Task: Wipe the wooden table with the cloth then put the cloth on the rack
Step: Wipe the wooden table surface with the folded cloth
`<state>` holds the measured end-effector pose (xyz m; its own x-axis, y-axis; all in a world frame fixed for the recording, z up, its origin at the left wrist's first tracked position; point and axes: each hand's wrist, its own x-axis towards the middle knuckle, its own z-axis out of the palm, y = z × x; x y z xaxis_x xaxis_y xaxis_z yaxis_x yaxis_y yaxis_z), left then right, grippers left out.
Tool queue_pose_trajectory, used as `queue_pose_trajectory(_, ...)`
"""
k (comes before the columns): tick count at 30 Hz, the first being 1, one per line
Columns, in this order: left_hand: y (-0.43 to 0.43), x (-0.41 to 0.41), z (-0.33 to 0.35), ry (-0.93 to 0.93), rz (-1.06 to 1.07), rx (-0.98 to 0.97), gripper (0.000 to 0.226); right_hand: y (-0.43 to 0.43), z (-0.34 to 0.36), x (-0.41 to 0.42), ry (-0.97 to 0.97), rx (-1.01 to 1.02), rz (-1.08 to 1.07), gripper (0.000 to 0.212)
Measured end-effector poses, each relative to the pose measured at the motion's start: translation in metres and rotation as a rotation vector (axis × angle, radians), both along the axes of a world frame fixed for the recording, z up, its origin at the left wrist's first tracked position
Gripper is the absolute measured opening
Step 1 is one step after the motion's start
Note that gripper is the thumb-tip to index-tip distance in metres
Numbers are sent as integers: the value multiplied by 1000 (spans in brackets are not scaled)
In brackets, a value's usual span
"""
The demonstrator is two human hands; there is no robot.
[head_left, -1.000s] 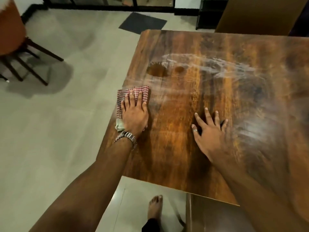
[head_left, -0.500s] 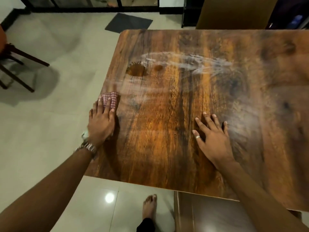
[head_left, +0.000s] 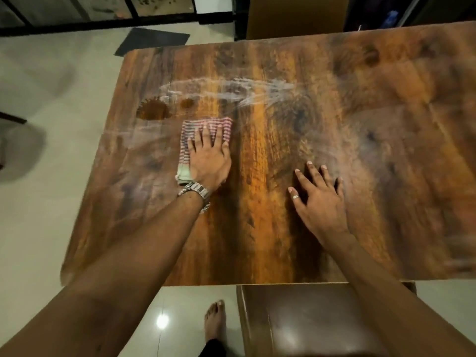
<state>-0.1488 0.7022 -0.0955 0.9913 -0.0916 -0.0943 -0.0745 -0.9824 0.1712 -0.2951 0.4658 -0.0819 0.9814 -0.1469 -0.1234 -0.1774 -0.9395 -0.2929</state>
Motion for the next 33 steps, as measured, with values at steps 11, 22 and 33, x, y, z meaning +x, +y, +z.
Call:
queue_pose_trajectory(11,-288,-65,2,52,-329,-84,57,-124,3,-60,36,-51,-203,53)
queue_pose_trajectory(22,-238,35,-6,-16,-206,-150,55,-90,4,13,63,-107,-172,52)
queue_pose_trajectory(33,84,91,-8,-79,156,-77,55,150,3,124,48,-36,150,52)
